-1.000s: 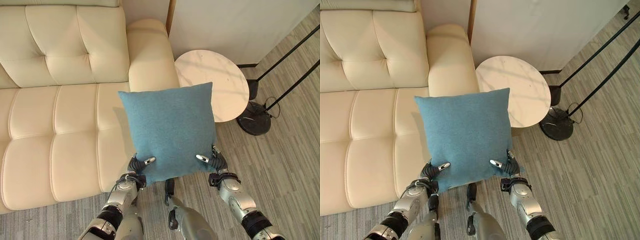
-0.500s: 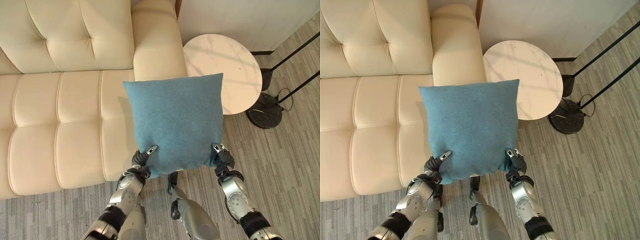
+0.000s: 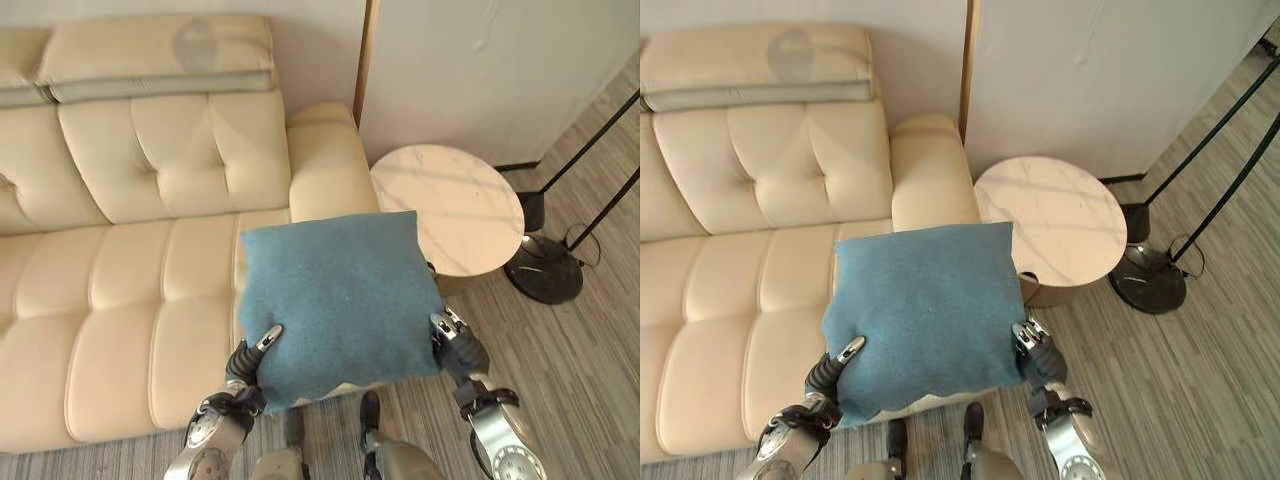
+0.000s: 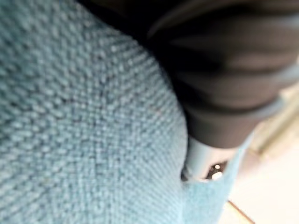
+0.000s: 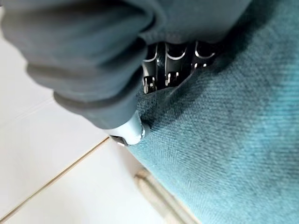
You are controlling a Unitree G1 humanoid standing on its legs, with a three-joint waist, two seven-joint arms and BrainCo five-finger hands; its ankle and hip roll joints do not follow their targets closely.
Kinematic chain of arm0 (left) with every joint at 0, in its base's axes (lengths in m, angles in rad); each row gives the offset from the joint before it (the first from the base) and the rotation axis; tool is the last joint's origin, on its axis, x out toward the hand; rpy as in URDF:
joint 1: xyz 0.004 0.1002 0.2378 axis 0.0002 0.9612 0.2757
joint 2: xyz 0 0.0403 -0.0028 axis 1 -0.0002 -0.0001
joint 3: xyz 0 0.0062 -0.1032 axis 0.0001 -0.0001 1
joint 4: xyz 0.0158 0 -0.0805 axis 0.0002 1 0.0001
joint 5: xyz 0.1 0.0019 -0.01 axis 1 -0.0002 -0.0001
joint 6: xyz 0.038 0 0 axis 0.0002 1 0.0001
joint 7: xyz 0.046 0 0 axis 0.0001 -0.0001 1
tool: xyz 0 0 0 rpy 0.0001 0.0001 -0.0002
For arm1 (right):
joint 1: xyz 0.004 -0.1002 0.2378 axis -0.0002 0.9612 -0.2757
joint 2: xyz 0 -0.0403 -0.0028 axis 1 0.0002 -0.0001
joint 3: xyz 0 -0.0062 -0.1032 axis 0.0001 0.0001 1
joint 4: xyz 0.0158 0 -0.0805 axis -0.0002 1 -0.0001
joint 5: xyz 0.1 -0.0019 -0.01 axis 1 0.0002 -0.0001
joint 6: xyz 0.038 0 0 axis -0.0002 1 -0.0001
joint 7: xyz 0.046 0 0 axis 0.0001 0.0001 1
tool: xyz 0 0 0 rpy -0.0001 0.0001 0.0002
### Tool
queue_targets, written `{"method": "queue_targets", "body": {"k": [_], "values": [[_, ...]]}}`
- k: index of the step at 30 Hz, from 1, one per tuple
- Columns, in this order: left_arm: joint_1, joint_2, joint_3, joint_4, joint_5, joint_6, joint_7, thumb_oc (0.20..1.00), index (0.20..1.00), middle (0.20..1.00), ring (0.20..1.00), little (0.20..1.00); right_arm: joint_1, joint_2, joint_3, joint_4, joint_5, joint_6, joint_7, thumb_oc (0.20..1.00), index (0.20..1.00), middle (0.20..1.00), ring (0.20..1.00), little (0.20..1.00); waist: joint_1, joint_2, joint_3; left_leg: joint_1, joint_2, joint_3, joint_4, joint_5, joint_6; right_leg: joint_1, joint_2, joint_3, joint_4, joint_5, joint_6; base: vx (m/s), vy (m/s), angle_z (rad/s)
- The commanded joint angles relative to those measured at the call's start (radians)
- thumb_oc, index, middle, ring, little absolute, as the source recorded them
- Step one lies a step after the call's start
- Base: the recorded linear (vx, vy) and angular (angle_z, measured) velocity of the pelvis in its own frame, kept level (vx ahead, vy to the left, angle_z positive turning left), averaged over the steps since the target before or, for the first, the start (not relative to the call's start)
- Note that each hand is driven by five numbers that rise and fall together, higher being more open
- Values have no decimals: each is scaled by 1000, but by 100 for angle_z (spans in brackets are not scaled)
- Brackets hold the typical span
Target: Pick up all the scattered cushions and arrange them neatly on the sofa.
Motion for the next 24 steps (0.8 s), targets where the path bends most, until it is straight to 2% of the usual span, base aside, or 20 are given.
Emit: {"method": "queue_targets", "body": {"k": [1, 3, 5, 8, 11, 12, 15, 18, 21, 24], "values": [[-84, -41, -25, -148, 66, -84, -52, 200, 200, 200, 200, 200, -90, 60, 64, -107, -7, -39, 93, 200, 200, 200, 200, 200, -2, 15, -22, 0, 16, 0, -7, -56, 0, -6, -34, -20, 165, -118, 93, -194, -13, -17], [-98, -34, -30, -169, 71, -101, -37, 200, 200, 200, 200, 200, -100, 61, 72, -129, -3, -58, 83, 200, 200, 200, 200, 200, 2, 34, -8, -8, 23, 3, -7, -36, 0, 6, -34, -21, 242, -159, 83, -184, -8, -26], [-102, -28, -33, -187, 69, -106, -35, 200, 200, 200, 200, 200, -103, 58, 78, -144, -2, -67, 82, 200, 200, 200, 200, 200, 6, 41, -13, -13, 21, -1, -7, -24, 1, 33, -26, 14, 303, -187, 80, -152, -81, -8], [-97, -22, -41, -203, 50, -100, -46, 200, 200, 200, 200, 200, -103, 49, 83, -168, -2, -68, 93, 200, 200, 200, 200, 200, 26, 36, -60, -41, 14, -11, -7, -3, -2, 121, -16, 74, 278, -204, 78, -96, -140, 12], [-82, -22, -37, -226, 39, -103, -42, 200, 200, 200, 200, 200, -99, 43, 83, -182, -5, -66, 96, 200, 200, 200, 200, 200, 42, 30, -66, -58, 15, -15, -7, 23, -8, 154, -9, 92, 236, -232, 67, -152, -190, 15], [-84, -18, -37, -227, 36, -107, -39, 200, 200, 200, 200, 200, -104, 42, 88, -177, 3, -74, 91, 200, 200, 200, 200, 200, 46, 31, -66, -76, 24, -17, 1, 39, -15, 171, 7, 95, 198, -270, 53, -137, -152, 0], [-95, -21, -42, -230, 39, -114, -29, 200, 200, 200, 200, 200, -120, 37, 92, -169, 7, -99, 72, 200, 200, 200, 200, 200, 55, 37, -49, -159, 56, -37, 23, 113, -60, 187, 60, 98, 110, -312, 9, -263, -269, 2], [-118, -25, -38, -230, 48, -124, -20, 200, 200, 200, 200, 200, -146, 13, 76, -159, 4, -123, 58, 200, 200, 200, 200, 200, 52, 54, 4, -236, 85, -65, 40, 176, -112, 155, 90, 47, 103, -308, -10, -354, -232, 30], [-139, -28, -31, -223, 62, -132, -21, 200, 200, 200, 200, 200, -182, -10, 71, -144, -36, -135, 33, 200, 200, 200, 200, 200, 34, 35, 23, -244, 92, -15, 116, 118, -76, 101, 58, -30, 117, -282, -5, -344, -131, 73], [-126, -23, -20, -233, 84, -136, -41, 200, 200, 200, 200, 200, -188, -17, 81, -149, -57, -128, 46, 200, 200, 200, 200, 200, 22, 19, 11, -208, 86, 16, 204, 22, -55, 89, 29, -71, 91, -254, -5, -166, -89, 56]]}}
